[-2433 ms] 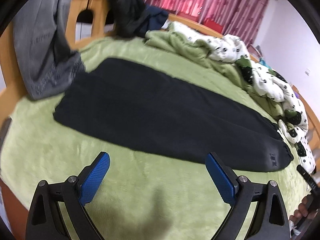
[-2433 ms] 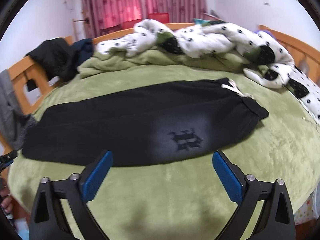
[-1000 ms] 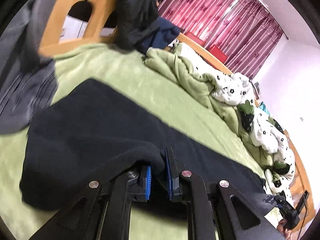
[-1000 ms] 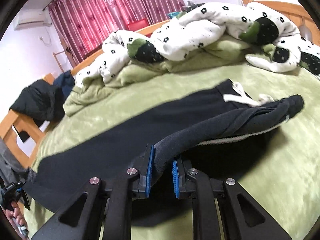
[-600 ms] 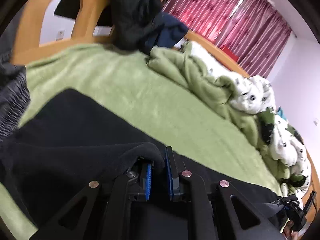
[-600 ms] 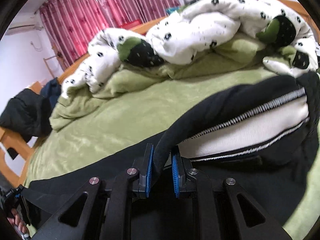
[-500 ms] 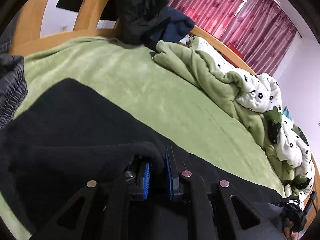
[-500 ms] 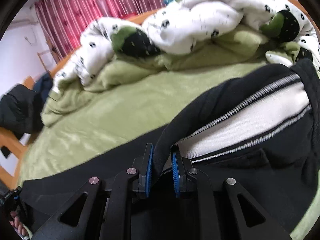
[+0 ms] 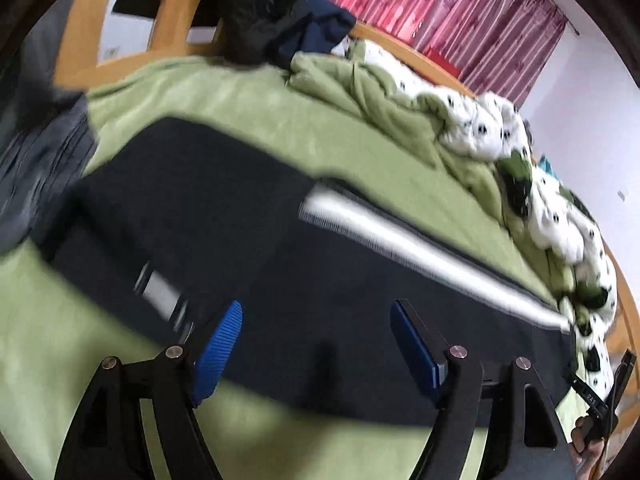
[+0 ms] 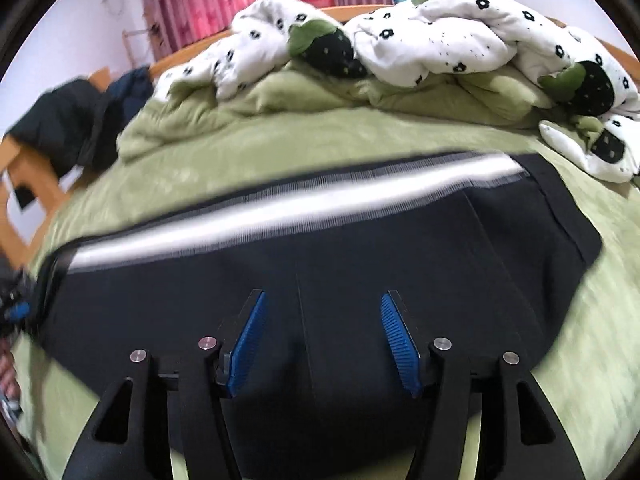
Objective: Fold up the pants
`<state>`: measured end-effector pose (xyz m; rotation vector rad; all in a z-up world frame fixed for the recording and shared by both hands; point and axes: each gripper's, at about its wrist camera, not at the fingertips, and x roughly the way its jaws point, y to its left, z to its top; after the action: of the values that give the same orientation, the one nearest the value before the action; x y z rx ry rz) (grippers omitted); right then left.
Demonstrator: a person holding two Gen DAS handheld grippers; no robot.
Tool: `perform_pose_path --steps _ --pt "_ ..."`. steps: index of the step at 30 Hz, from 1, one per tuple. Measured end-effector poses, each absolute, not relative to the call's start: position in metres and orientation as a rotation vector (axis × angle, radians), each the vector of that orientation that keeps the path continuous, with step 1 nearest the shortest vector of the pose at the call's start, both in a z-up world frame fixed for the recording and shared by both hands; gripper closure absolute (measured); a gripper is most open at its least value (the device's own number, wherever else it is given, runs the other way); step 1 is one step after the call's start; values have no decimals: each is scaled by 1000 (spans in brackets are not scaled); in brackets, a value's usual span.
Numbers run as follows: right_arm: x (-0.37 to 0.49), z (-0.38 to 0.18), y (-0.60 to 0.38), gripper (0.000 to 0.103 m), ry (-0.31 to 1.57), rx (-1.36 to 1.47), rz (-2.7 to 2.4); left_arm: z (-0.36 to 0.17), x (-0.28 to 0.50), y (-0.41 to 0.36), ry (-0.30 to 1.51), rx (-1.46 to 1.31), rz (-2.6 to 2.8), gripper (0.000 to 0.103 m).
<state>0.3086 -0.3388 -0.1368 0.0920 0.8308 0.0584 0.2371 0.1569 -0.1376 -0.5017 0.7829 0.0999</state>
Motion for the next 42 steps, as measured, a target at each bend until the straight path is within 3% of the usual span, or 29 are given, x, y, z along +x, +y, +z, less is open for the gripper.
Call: perform_pose_path --steps 8,19,22,23,25,26,27,28,33,42 --pt "243 -183 -392 45 941 273 29 -180 189 163 824 -637 60 28" --pt "293 -194 -426 40 887 537 46 -194 237 189 761 -831 68 31" --pt "320 -195 -430 40 871 556 29 -195 253 191 765 -831 118 42" --pt "330 -196 -431 41 870 564 17 -195 258 192 766 -833 133 51" --pt "348 -196 -439 52 855 576 -36 -197 268 195 779 -827 177 69" --pt "356 -197 -441 70 857 576 -63 -199 271 196 791 -823 200 80" --pt "362 -198 -442 82 859 580 -69 -200 272 198 795 -827 196 87" --pt "364 -197 -444 86 855 587 -71 -199 272 199 793 -837 185 89" --pt "340 -170 -450 91 785 600 -52 -185 255 199 776 -832 143 93" --pt "241 -135 -489 91 792 563 -66 -170 173 156 867 -732 29 93"
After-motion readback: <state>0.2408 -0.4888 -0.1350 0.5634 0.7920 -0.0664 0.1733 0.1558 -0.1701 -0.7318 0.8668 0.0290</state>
